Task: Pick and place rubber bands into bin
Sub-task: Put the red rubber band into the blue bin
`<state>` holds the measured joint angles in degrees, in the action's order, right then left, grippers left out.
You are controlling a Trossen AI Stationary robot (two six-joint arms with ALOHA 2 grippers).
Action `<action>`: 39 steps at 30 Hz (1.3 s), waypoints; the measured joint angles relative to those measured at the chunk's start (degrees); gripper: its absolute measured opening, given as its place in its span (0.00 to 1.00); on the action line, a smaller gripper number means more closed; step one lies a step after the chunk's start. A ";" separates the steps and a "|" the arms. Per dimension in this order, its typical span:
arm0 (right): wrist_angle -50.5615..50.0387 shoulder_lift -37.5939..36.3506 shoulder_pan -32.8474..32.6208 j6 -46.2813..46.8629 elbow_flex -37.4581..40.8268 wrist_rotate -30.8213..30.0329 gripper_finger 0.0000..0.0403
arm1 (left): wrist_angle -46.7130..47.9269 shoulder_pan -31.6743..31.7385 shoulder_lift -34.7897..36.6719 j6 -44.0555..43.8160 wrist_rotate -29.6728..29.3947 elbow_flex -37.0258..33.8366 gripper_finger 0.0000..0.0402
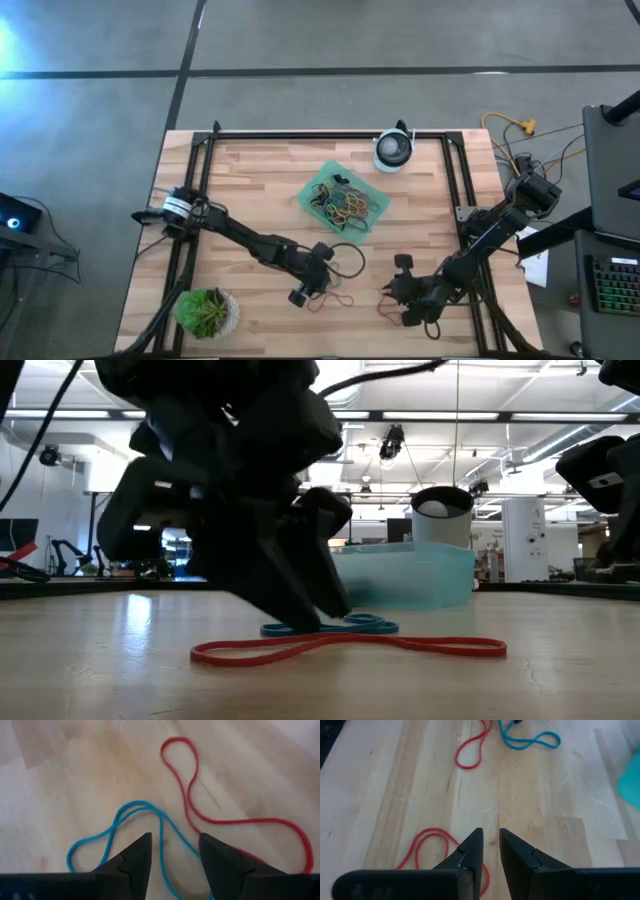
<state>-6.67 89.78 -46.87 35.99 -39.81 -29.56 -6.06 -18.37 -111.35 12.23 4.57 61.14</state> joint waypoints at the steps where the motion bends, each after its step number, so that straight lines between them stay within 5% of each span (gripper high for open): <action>1: 0.07 0.00 -0.01 0.01 0.01 -0.33 0.14 | -0.15 0.00 0.00 -0.13 -0.21 -0.04 0.37; 22: 2.76 0.00 0.01 0.02 1.05 -1.06 0.14 | -5.04 0.79 -1.00 -4.49 -0.54 -0.19 0.37; 39: 8.12 5.46 0.08 4.59 4.39 5.90 0.14 | -4.95 0.79 -1.20 -4.46 -0.50 -0.54 0.37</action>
<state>1.45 95.24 -46.78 40.58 -35.42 -23.66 -11.01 -17.58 -112.55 7.77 4.08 60.60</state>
